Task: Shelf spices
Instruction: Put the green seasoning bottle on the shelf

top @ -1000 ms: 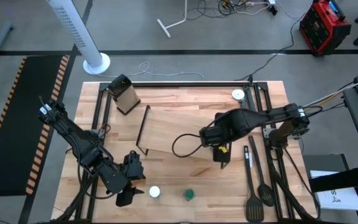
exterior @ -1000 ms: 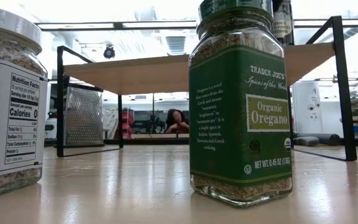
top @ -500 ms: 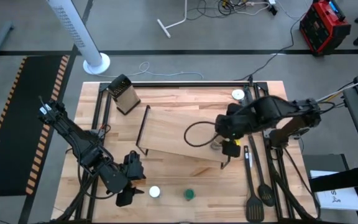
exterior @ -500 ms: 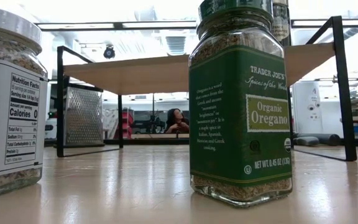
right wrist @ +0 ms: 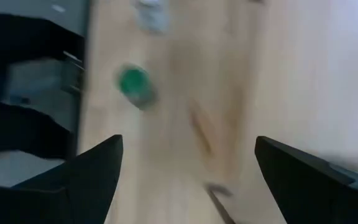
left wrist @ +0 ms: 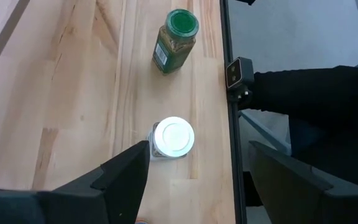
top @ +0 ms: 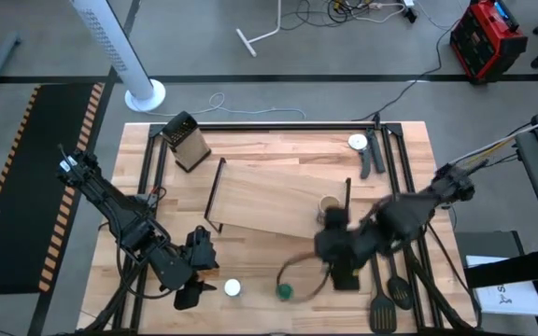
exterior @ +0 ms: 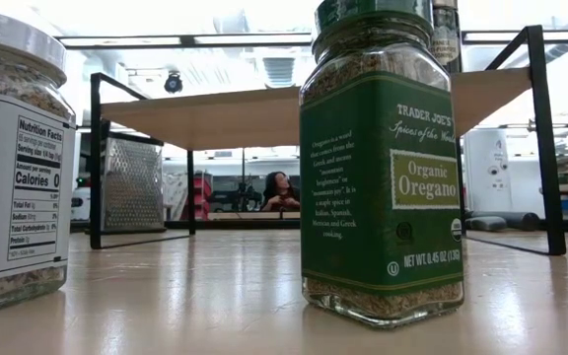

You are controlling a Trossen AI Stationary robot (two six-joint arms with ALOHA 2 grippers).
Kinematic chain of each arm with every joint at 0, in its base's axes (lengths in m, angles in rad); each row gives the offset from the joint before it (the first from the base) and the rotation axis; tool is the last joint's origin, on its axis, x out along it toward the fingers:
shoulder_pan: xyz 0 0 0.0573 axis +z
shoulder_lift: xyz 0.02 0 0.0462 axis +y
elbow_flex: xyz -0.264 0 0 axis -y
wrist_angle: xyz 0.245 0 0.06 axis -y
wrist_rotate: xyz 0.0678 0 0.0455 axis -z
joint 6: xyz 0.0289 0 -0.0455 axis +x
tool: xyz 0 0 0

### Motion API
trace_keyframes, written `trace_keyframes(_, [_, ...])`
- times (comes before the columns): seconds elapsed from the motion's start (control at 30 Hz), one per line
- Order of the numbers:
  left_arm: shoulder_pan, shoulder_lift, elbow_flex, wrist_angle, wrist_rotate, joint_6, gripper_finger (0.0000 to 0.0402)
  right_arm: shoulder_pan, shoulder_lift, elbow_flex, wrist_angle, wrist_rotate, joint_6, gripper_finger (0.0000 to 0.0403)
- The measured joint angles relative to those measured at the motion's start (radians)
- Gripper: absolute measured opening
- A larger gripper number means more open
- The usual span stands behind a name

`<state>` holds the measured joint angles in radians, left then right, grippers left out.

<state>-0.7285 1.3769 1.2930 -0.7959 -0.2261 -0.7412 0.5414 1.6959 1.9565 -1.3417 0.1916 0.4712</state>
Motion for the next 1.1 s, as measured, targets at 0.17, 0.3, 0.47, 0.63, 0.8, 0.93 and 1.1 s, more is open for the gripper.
trace_keyframes(0.17, [0.011,0.000,0.000,0.002,-0.003,0.007,0.0258,0.059,0.091,0.000,0.217,-0.010,-0.132,0.0344])
trace_keyframes(0.3, [0.016,0.000,0.000,0.002,-0.003,0.007,0.0258,0.071,0.165,0.000,0.286,-0.009,-0.195,0.0344])
trace_keyframes(0.47, [0.016,0.000,0.000,0.003,-0.003,0.007,0.0258,0.069,0.270,0.000,0.275,-0.013,-0.229,0.0344])
trace_keyframes(0.63, [0.017,0.000,0.000,0.002,-0.003,0.007,0.0258,0.069,0.335,0.000,0.278,-0.020,-0.266,0.0344])
trace_keyframes(0.8, [0.017,0.000,0.000,0.003,-0.004,0.007,0.0258,0.065,0.370,0.000,0.333,-0.044,-0.275,0.0344])
trace_keyframes(0.93, [0.017,0.003,0.000,0.003,-0.028,0.009,0.0258,0.062,0.390,0.000,0.366,-0.044,-0.281,0.0344])
trace_keyframes(1.1, [0.023,0.014,0.000,0.003,-0.029,0.017,0.0258,0.057,0.416,0.000,0.375,-0.043,-0.316,0.0344])
